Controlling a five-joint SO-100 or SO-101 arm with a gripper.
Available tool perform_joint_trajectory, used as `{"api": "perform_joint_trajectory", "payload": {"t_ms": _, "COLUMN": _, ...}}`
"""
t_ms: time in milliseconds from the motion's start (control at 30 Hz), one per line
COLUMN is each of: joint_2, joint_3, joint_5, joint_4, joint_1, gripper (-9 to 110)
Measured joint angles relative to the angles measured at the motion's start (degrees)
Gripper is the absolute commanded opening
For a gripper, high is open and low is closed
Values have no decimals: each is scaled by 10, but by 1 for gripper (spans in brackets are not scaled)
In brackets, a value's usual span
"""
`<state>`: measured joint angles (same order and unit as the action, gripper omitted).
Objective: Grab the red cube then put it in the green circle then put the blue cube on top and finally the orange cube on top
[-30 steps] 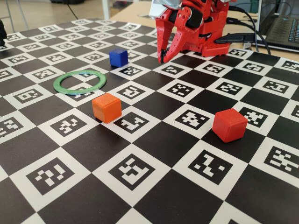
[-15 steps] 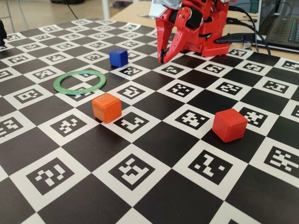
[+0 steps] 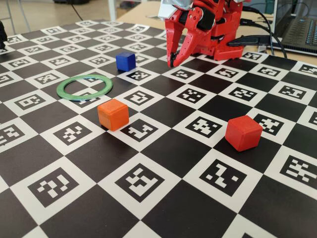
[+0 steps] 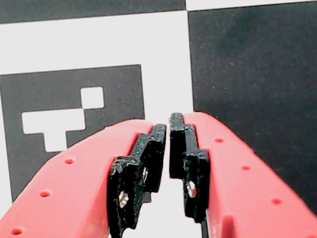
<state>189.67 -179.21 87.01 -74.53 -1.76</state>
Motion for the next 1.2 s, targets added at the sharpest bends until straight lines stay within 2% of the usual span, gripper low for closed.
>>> {"api": "perform_joint_trajectory", "payload": {"t_ms": 300, "joint_2": 0, "joint_3": 0, "joint_5": 0, "joint_4": 0, "joint_1": 5, "gripper": -6}}
{"api": "perform_joint_trajectory", "payload": {"t_ms": 533, "joint_2": 0, "joint_3": 0, "joint_5": 4, "joint_4": 0, "joint_1": 53, "gripper": -6}}
{"api": "perform_joint_trajectory", "payload": {"t_ms": 800, "joint_2": 0, "joint_3": 2, "joint_5": -50, "joint_4": 0, "joint_1": 129, "gripper": -6}}
{"api": "perform_joint_trajectory", "payload": {"t_ms": 967, "joint_2": -10, "joint_3": 94, "joint_5": -218, "joint_4": -19, "joint_1": 151, "gripper": -6}}
{"api": "perform_joint_trajectory", "payload": {"t_ms": 1067, "joint_2": -98, "joint_3": 235, "joint_5": -360, "joint_4": -28, "joint_1": 156, "gripper": 0}}
{"api": "perform_joint_trajectory", "payload": {"t_ms": 1200, "joint_2": -265, "joint_3": 435, "joint_5": -493, "joint_4": -62, "joint_1": 173, "gripper": 4}}
